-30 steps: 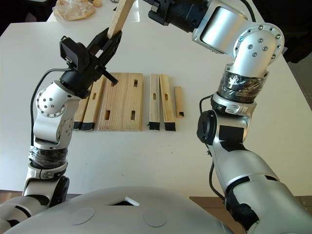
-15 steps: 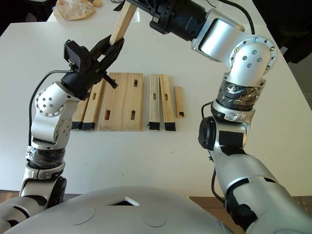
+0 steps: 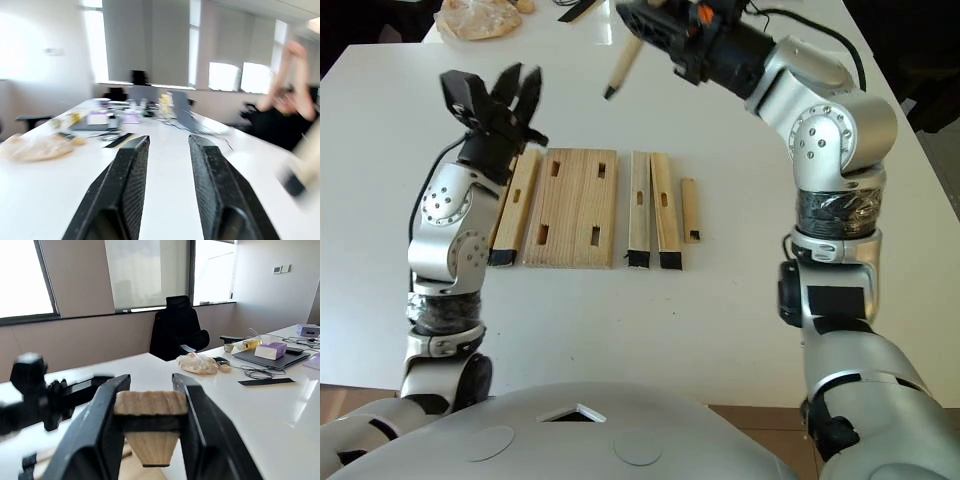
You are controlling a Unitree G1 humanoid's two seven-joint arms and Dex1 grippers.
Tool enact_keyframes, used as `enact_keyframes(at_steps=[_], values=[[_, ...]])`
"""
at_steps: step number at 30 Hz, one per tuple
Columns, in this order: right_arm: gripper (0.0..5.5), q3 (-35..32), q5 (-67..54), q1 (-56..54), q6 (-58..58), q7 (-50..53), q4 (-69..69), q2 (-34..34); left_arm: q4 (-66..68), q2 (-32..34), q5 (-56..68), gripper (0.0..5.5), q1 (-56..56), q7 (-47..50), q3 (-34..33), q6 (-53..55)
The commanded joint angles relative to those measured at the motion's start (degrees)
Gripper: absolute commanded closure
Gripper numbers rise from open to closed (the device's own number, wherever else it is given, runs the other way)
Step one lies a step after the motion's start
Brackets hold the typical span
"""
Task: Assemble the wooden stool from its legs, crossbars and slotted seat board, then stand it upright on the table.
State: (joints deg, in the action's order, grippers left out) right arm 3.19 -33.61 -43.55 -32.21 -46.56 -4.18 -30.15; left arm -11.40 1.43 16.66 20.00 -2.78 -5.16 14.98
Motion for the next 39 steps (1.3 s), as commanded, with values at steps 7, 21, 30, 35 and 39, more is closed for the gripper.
enact_keyframes(at_steps=[7, 21, 30, 35, 39], values=[[4.19, 7.81, 13.15, 1.86, 22.73, -28.43, -14.3, -6.25, 11.88, -8.04, -7.25, 4.05, 12.31, 21.82, -5.62, -2.71], [4.19, 7.43, 16.74, 5.73, 25.81, -31.05, -20.4, -4.59, 5.74, -9.34, -16.37, 4.05, 9.63, 23.91, 0.81, -0.49], [4.19, 6.66, 19.07, 5.0, 30.54, -30.69, -25.86, -2.44, 9.6, -9.42, -15.27, 4.05, 11.84, 22.35, -0.24, -2.7], [4.19, 6.52, 19.25, 5.72, 30.81, -31.73, -24.84, -2.37, 11.17, -9.33, -14.89, 4.05, 12.69, 21.75, -0.56, -3.48], [4.19, 7.44, 20.5, 7.71, 32.87, -32.92, -24.08, -2.74, 11.99, -9.35, -14.65, 4.05, 13.12, 21.23, -0.69, -3.96]])
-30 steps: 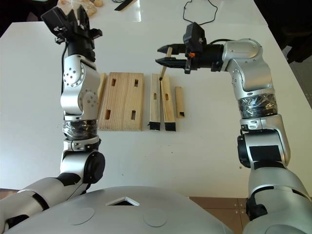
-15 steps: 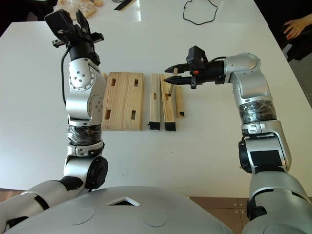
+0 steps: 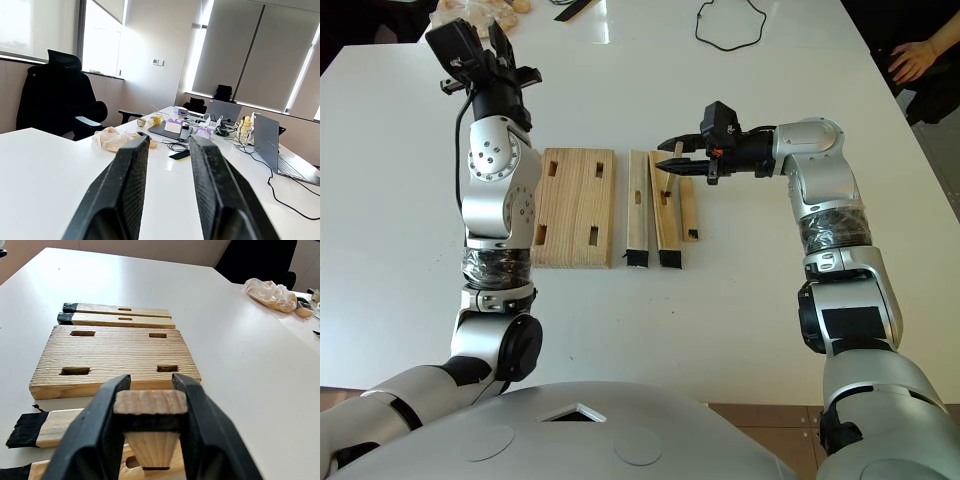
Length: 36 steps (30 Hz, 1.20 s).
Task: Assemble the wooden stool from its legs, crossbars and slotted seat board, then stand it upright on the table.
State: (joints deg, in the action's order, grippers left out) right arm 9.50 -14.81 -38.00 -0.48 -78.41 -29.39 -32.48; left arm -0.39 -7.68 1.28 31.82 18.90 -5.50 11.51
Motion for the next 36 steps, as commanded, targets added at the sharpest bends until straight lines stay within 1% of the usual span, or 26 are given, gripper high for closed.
enact_keyframes(at_steps=[1, 10, 17, 19, 22, 27, 30, 36], values=[[4.19, 1.15, 1.59, 2.36, 1.32, -1.34, 1.52, -0.27, 1.05, -0.28, 0.69, 4.05, 1.33, -0.51, -0.38, -0.57], [4.19, 1.55, 1.84, 3.14, 3.05, -2.73, 3.06, -0.13, 2.61, -0.68, 0.96, 4.05, 2.07, -0.86, -0.6, -1.72], [4.19, 1.71, 1.51, 4.27, 1.36, -4.74, 4.92, -1.01, 3.57, -1.11, 1.01, 4.05, 2.12, -0.97, -0.84, -2.81], [4.19, 1.68, 1.83, 4.93, 0.58, -4.31, 4.92, -1.14, 3.48, -1.23, 1.05, 4.05, 2.02, -1.06, -0.79, -2.87], [4.19, 1.01, 0.96, 5.07, -3.51, -3.23, 4.45, -0.92, 3.07, -1.52, 1.11, 4.05, 1.79, -0.92, -0.75, -2.87], [4.19, -0.24, 0.71, 4.05, -9.28, -0.31, -2.03, 0.14, 2.84, -1.41, 1.56, 4.05, 1.7, -1.48, -0.15, -2.32], [4.19, 0.25, 1.97, 5.04, -8.22, 1.29, -3.76, 0.85, 2.52, -1.39, 1.6, 4.05, 1.6, -1.91, 0.24, -1.9], [4.19, 2.07, 2.57, 8.54, -8.7, 2.91, -1.69, 2.26, 0.3, -1.06, 1.34, 4.05, 0.45, -1.8, 0.44, -0.58]])
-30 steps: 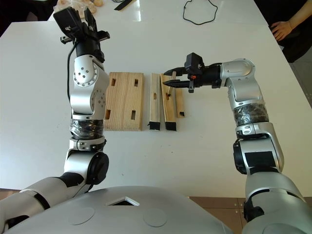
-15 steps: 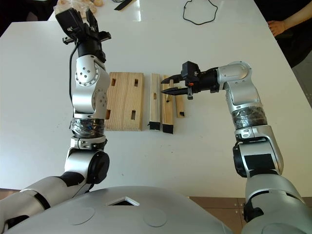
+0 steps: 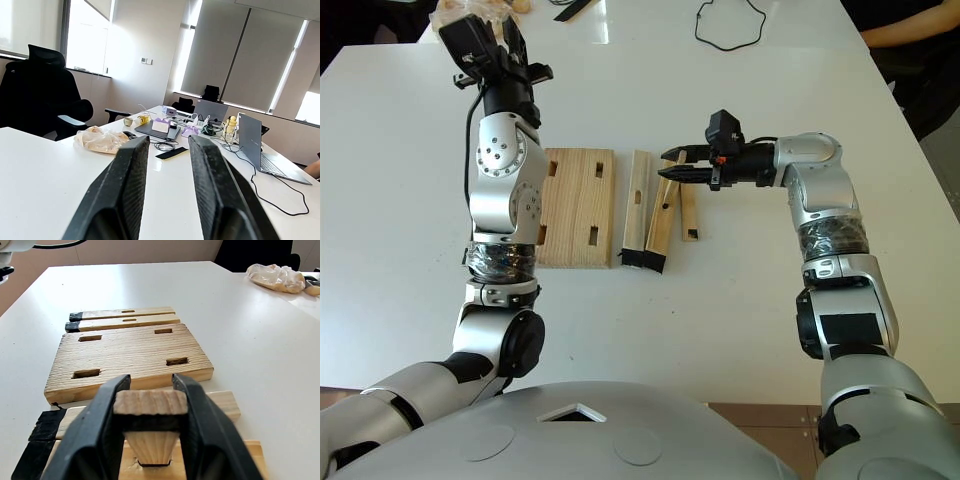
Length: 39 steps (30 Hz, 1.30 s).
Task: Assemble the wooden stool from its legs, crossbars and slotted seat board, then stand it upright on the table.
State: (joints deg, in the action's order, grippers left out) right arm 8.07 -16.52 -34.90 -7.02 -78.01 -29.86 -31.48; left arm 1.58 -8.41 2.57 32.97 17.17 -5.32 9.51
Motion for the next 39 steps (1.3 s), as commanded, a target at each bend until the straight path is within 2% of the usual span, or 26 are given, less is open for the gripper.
enact_keyframes(at_steps=[1, 13, 17, 18, 20, 27, 34, 39], values=[[4.19, 3.85, 4.64, 5.74, -2.13, 2.99, -1.57, 1.44, -1.89, -0.32, 0.06, 4.05, -0.78, -0.14, 0.29, 1.62], [4.19, 7.51, 7.25, 7.15, -0.86, 4.59, -5.32, 2.01, -1.08, -0.73, 0.28, 4.05, -0.47, -0.93, 0.58, 1.54], [4.19, 4.36, 3.92, 5.98, 2.12, 5.24, -4.6, 3.31, -1.2, -0.3, 0.1, 4.05, -0.6, -0.94, 0.09, 1.35], [3.83, 2.73, 2.58, 5.38, 2.98, 5.85, -4.01, 3.64, -1.32, -0.12, 0.06, 4.05, -0.65, -1.04, 0.04, 1.38], [3.58, 0.22, 0.66, 4.45, 2.24, 7.57, -2.41, 3.98, -1.58, 0.12, 0.27, 4.05, -0.81, -1.17, -0.32, 1.4], [2.75, -1.01, 2.7, 11.5, -2.36, 16.0, 11.5, 3.57, -4.47, 1.35, 0.55, 4.05, -2.08, -0.56, -2.24, 2.97], [2.75, -5.51, -2.17, 20.31, -12.82, 21.45, 34.99, -0.02, -6.84, 2.13, 0.3, 4.05, -2.85, -0.34, -3.16, 5.32], [2.75, -12.47, -9.4, 14.53, -23.46, 32.36, 47.86, 2.24, -6.85, 2.44, -0.13, 4.05, -2.76, -0.31, -3.28, 5.51]])
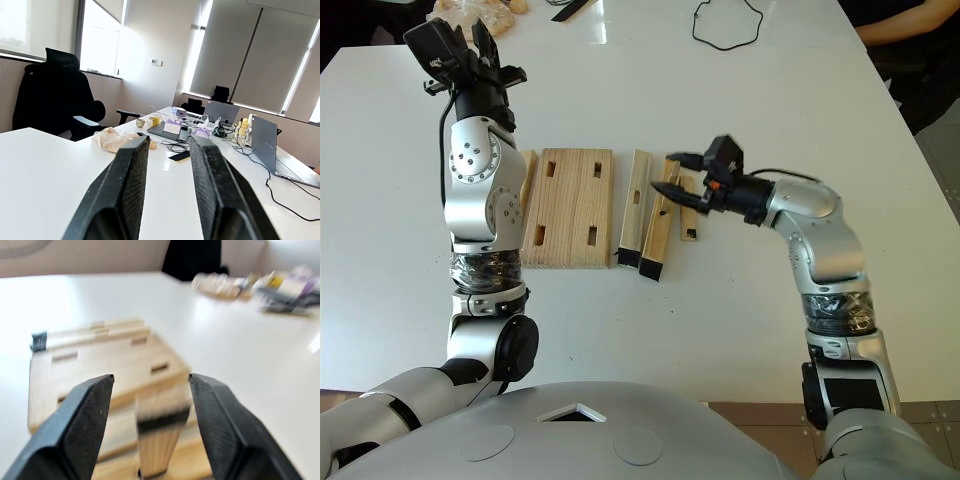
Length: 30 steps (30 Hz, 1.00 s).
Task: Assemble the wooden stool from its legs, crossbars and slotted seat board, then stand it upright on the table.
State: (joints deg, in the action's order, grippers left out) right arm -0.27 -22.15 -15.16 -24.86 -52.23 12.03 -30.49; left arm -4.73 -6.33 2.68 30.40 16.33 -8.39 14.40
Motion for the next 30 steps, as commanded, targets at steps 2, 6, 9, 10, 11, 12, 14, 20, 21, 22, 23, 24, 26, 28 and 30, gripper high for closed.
enact_keyframes(at_steps=[2, 6, 9, 10, 11, 12, 14, 20, 21, 22, 23, 24, 26, 28, 30], values=[[2.75, -5.43, -6.54, -7.35, -8.8, 9.98, 8.84, 2.6, -0.15, 0.14, -0.19, 4.05, 0.11, 0.41, -0.09, 0.45], [2.75, -3.02, -7.86, -12.3, -13.19, 17.5, 6.56, 8.16, 0.71, 0.04, -0.39, 4.05, 0.76, 0.45, 0.07, 0.14], [2.75, 3.58, 0.06, -13.28, -9.91, 23.17, -4.0, 12.55, 2.0, -0.22, -0.51, 4.05, 1.58, 0.44, 0.43, -0.43], [2.75, 4.83, 2.04, -13.48, -8.48, 24.47, -7.03, 13.7, 2.59, -0.4, -0.47, 4.05, 1.91, 0.46, 0.52, -0.72], [2.75, 5.67, 3.35, -13.71, -7.65, 25.23, -9.43, 14.51, 3.2, -0.51, -0.47, 4.05, 2.2, 0.39, 0.68, -1.18], [2.75, 6.23, 4.55, -13.75, -6.79, 25.63, -11.06, 14.89, 3.72, -0.61, -0.42, 4.05, 2.47, 0.26, 0.87, -1.44], [2.75, 6.31, 5.31, -13.2, -6.39, 25.17, -12.04, 14.73, 4.65, -0.84, -0.19, 4.05, 2.91, 0.03, 1.14, -1.85], [2.75, 2.55, -0.12, -13.15, -9.83, 23.09, -2.84, 13.82, 4.84, -0.92, -0.41, 4.05, 2.74, 0.21, 1.17, -2.67], [2.75, 2.3, -1.0, -13.61, -10.79, 23.31, -0.83, 13.99, 4.66, -0.85, -0.45, 4.05, 2.62, 0.25, 1.13, -2.47], [2.75, 2.11, -1.6, -14.14, -11.82, 23.75, 0.99, 14.16, 4.51, -0.8, -0.46, 4.05, 2.51, 0.29, 1.08, -2.46], [2.75, 1.81, -2.29, -14.73, -12.87, 24.37, 2.69, 14.36, 4.41, -0.77, -0.43, 4.05, 2.43, 0.3, 1.03, -2.51], [2.75, 1.42, -3.06, -15.29, -14.01, 25.1, 4.22, 14.67, 4.34, -0.74, -0.41, 4.05, 2.38, 0.31, 0.99, -2.55], [2.75, 0.92, -4.11, -16.07, -15.79, 26.67, 6.66, 15.57, 4.38, -0.76, -0.39, 4.05, 2.44, 0.38, 0.94, -2.65], [2.75, 1.35, -4.25, -15.91, -16.17, 27.57, 7.4, 16.23, 4.46, -0.85, -0.37, 4.05, 2.56, 0.44, 0.95, -2.53], [2.75, 3.48, -2.34, -14.03, -14.85, 27.67, 5.14, 16.36, 4.67, -0.94, -0.36, 4.05, 2.67, 0.5, 0.97, -2.65]])
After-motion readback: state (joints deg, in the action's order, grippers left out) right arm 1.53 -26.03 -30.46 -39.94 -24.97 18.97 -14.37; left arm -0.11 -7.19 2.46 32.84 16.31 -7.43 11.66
